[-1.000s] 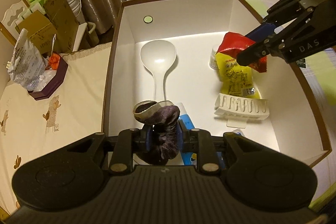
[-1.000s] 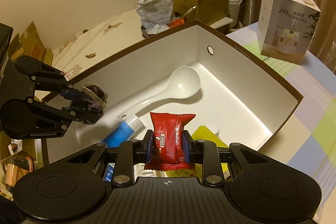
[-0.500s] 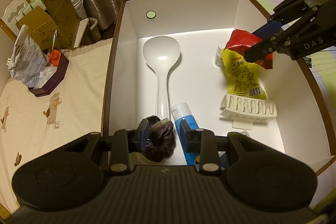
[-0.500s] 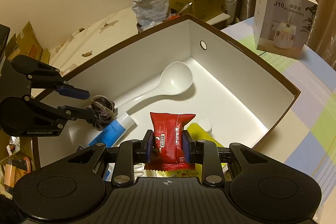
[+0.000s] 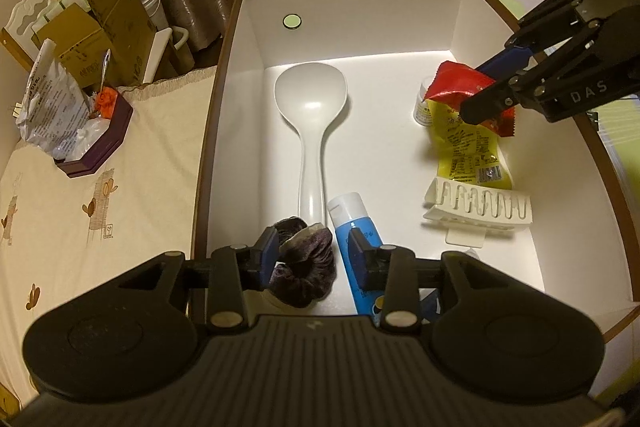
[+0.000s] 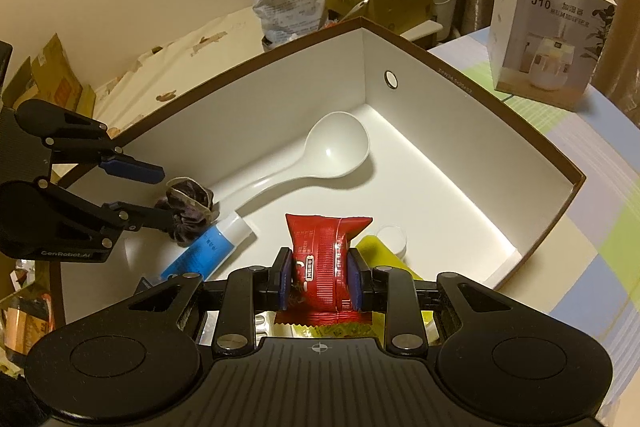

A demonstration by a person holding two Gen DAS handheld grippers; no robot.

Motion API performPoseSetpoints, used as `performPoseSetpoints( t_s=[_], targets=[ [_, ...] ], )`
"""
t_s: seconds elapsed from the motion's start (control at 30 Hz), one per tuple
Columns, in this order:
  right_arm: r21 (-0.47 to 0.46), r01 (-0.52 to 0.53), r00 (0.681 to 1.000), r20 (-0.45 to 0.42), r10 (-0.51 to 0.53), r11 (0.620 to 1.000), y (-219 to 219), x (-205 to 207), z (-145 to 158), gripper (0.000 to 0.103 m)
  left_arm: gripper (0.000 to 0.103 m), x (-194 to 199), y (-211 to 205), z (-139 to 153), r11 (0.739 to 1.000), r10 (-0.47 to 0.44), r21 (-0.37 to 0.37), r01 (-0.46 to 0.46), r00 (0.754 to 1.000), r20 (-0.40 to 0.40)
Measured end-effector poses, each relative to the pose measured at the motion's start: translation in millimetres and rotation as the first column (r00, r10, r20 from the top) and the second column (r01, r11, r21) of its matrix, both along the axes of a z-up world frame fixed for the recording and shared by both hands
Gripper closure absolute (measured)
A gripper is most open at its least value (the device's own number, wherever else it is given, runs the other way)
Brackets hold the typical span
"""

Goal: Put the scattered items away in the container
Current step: 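Open the right tool to drop the red packet while the left tool releases the hair tie, then lift both tools out of the box toward the green tube and cotton swabs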

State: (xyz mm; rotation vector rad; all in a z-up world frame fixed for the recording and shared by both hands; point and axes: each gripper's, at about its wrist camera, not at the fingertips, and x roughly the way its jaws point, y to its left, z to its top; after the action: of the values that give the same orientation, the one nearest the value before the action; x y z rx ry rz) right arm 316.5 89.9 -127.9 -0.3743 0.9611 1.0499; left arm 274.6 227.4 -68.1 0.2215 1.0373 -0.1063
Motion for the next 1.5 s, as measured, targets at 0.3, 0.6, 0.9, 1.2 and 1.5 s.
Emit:
performPoseSetpoints(
  t_s=[0.3,0.6,0.9,1.2,1.5],
  targets=[
    [-0.014,-0.04,0.998,0.047,0.04,0.999,16,2,-6,0.072,0.068,1,-1,-1,1.0,0.001,-0.005,-0.001,1.0,-0.003],
    [0.02,-0.099,0.985,0.144,0.096,0.995,17,-9,-2,0.003,0.06,1,-2,1,1.0,0.016,-0.015,-0.016,1.0,0.005],
    [-0.055,-0.101,0.986,0.125,0.107,0.993,4,-13,1,0.003,0.048,-1,-6,4,0.999,0.028,-0.017,-0.028,1.0,0.011],
    [-0.062,-0.099,0.981,0.161,0.108,0.993,-14,-34,10,0.003,0.019,-11,-10,19,0.997,0.066,-0.044,-0.065,0.997,0.028],
    [-0.053,-0.086,0.977,0.19,0.095,0.995,-29,-57,23,0.003,0.014,-30,-21,31,0.996,0.076,-0.054,-0.074,0.996,0.043]
  ],
)
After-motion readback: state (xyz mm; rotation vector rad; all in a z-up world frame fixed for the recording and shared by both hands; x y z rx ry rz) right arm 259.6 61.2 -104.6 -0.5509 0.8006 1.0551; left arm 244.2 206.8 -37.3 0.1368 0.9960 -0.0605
